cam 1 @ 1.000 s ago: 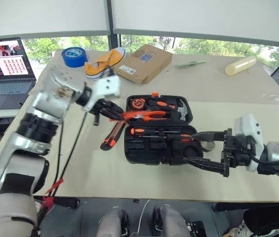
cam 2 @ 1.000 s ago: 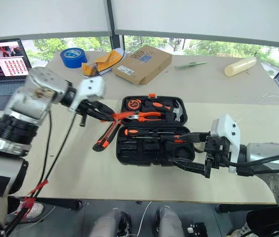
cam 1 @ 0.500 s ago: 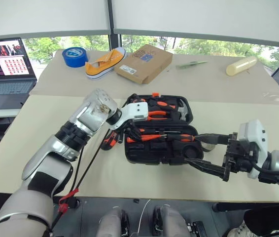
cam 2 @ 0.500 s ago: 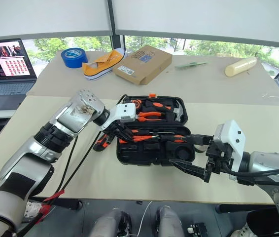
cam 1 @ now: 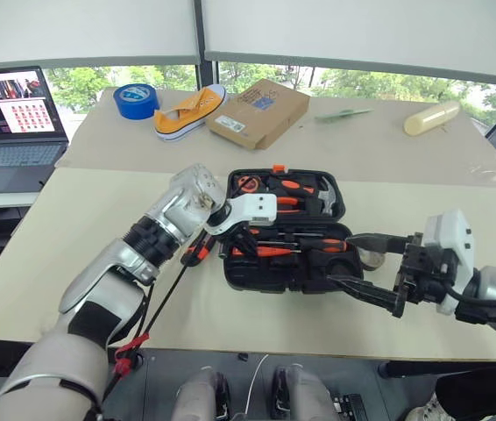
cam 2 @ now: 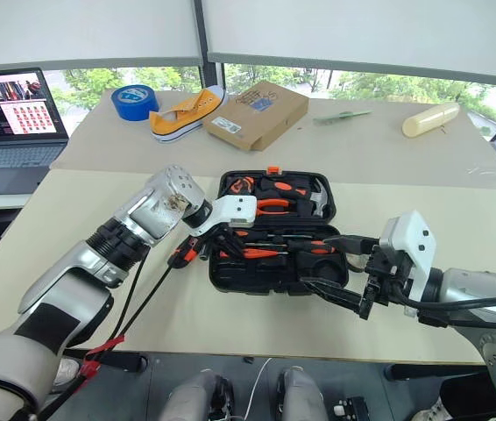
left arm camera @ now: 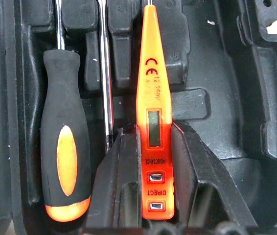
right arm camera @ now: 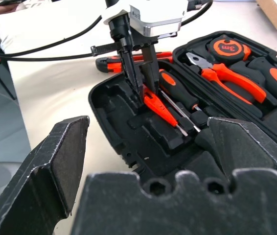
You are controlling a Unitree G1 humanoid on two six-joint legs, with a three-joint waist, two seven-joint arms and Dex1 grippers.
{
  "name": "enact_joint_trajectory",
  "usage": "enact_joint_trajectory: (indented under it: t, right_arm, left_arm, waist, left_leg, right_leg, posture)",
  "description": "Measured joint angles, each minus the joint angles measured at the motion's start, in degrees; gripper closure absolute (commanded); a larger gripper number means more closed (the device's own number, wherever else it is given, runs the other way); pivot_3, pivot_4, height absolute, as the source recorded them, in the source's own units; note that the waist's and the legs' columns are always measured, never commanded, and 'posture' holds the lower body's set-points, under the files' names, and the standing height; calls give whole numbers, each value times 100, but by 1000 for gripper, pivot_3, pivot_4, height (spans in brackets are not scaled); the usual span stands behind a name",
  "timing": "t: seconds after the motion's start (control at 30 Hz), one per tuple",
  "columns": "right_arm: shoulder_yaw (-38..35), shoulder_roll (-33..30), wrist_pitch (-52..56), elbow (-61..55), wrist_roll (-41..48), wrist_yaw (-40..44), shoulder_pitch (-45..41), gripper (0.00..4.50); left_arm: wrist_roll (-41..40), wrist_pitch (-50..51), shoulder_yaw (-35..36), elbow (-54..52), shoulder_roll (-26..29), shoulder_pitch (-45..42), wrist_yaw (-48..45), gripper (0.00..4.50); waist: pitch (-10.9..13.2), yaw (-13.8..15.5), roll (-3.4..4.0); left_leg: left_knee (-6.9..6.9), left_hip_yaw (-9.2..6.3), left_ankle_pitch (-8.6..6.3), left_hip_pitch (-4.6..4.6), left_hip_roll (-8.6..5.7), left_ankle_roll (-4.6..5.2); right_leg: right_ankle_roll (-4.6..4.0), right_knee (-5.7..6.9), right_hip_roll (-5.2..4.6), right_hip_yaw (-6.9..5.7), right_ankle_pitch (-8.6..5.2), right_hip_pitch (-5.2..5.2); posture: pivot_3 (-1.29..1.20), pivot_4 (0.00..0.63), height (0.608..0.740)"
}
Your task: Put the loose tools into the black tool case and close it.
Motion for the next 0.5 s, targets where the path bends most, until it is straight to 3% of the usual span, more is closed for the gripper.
enact_joint_trajectory:
  t: [0.2,0.27,0.5]
  right_arm:
    - [0,17,0,-2,1,-85,3,0]
    - [0,33,0,-3,2,-88,3,0]
    - [19,79,-5,-3,-2,-94,-14,0]
  left_arm:
    - [62,-22,4,2,-24,-1,-21,4079]
    - [76,-24,8,3,-29,-1,-24,3077]
    - [-9,126,34,-211,117,-2,-322,535]
  waist:
    - [-1,3,0]
    - [-1,3,0]
    - [-1,-34,0]
  left_leg:
    - [1,-2,-1,0,0,2]
    - [1,-2,-1,0,0,2]
    - [3,-2,-1,1,2,2]
  right_leg:
    - [0,0,-1,0,0,1]
    - [0,0,-1,0,0,2]
    - [0,4,1,0,0,1]
  posture:
    - [0,150,731]
    - [0,150,731]
    - [0,150,731]
